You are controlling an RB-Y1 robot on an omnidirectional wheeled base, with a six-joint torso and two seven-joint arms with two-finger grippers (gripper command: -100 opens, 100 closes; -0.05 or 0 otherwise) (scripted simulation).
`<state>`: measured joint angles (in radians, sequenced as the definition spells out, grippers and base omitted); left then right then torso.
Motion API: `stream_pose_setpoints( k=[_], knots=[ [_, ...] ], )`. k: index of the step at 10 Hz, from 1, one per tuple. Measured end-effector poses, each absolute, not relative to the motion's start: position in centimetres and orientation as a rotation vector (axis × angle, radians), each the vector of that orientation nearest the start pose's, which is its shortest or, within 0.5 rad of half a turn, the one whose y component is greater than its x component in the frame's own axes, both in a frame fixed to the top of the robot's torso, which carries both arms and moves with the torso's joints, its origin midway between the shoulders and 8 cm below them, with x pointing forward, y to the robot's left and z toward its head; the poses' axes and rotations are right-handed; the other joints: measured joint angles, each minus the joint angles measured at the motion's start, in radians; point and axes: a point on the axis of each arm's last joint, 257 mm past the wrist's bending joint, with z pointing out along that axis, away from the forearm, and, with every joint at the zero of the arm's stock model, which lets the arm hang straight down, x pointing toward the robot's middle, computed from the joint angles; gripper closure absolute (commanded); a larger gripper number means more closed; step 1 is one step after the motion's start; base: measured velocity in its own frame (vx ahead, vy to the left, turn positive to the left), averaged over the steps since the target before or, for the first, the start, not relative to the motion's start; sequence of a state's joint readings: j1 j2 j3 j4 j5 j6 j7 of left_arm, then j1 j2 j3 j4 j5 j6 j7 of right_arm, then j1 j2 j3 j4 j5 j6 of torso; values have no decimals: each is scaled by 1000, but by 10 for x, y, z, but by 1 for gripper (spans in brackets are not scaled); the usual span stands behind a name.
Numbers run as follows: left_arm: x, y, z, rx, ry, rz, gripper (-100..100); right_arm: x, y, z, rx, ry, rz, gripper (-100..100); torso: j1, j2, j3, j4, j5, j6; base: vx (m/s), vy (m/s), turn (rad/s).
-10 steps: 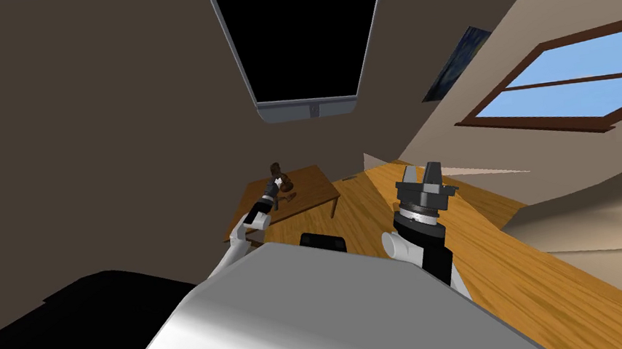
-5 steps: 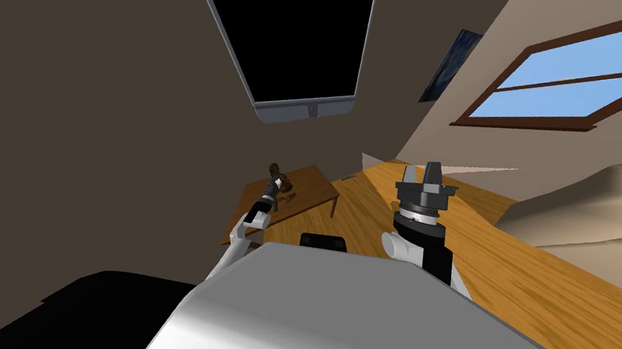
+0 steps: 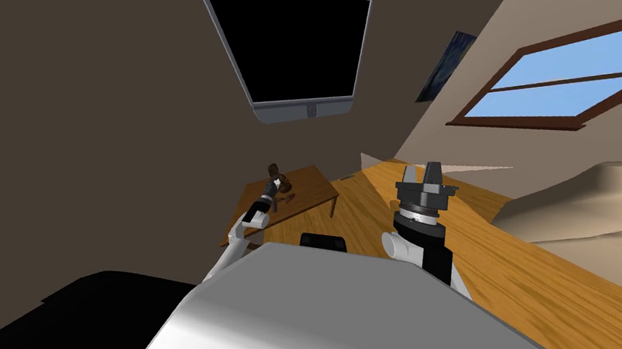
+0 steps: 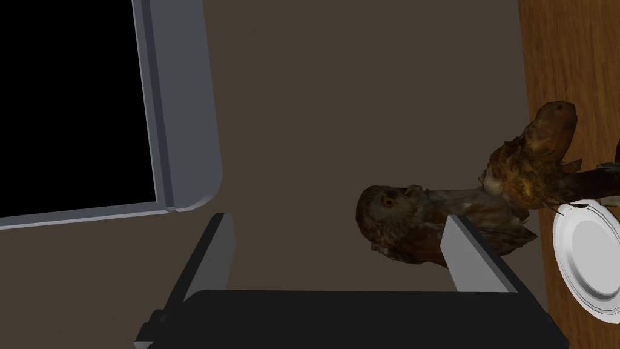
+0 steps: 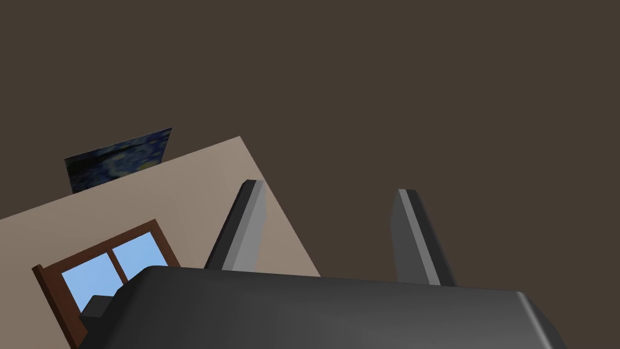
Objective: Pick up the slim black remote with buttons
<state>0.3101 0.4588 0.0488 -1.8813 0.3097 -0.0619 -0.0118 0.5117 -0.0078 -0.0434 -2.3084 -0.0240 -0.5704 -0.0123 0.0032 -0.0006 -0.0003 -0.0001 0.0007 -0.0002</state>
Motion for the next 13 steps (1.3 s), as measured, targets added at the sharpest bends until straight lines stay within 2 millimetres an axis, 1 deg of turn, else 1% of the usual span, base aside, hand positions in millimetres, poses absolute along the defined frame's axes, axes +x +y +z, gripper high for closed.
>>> stream_pose_setpoints(
  k=[2, 4, 5, 7, 8, 9, 10, 13],
  knots=[
    [457, 380, -178, -1075, 1245, -1047, -100, 322, -292, 47, 591, 538, 1301, 0, 3, 1, 1, 0, 1, 0, -25, 64, -146],
    [456, 409, -188, -1117, 1262, -978, -100, 322, -292, 47, 591, 538, 1301, 0, 2, 1, 1, 0, 1, 0, -20, 53, -189],
    [449, 420, -195, -1143, 1270, -942, -100, 322, -292, 47, 591, 538, 1301, 0, 2, 1, 1, 0, 1, 0, -11, 25, -96],
    [448, 436, -204, -1173, 1284, -896, -100, 322, -292, 47, 591, 538, 1301, 0, 1, 1, 0, 0, 0, 0, -23, 39, -76],
    [446, 441, -208, -1184, 1290, -879, -100, 322, -292, 47, 591, 538, 1301, 0, 0, 1, 0, 0, 0, -1, -4, 9, -24],
    [445, 444, -208, -1188, 1292, -874, -100, 322, -292, 47, 591, 538, 1301, 0, -1, 0, 0, 0, 0, 0, -3, 16, -223],
    [442, 454, -212, -1204, 1297, -851, -100, 322, -292, 47, 591, 538, 1301, 0, -1, 0, 0, 0, 0, 0, -26, 38, -60],
    [435, 472, -224, -1248, 1317, -791, -100, 322, -292, 47, 591, 538, 1301, 0, 1, 1, 1, 0, 1, 0, -32, 46, -121]
  ],
)
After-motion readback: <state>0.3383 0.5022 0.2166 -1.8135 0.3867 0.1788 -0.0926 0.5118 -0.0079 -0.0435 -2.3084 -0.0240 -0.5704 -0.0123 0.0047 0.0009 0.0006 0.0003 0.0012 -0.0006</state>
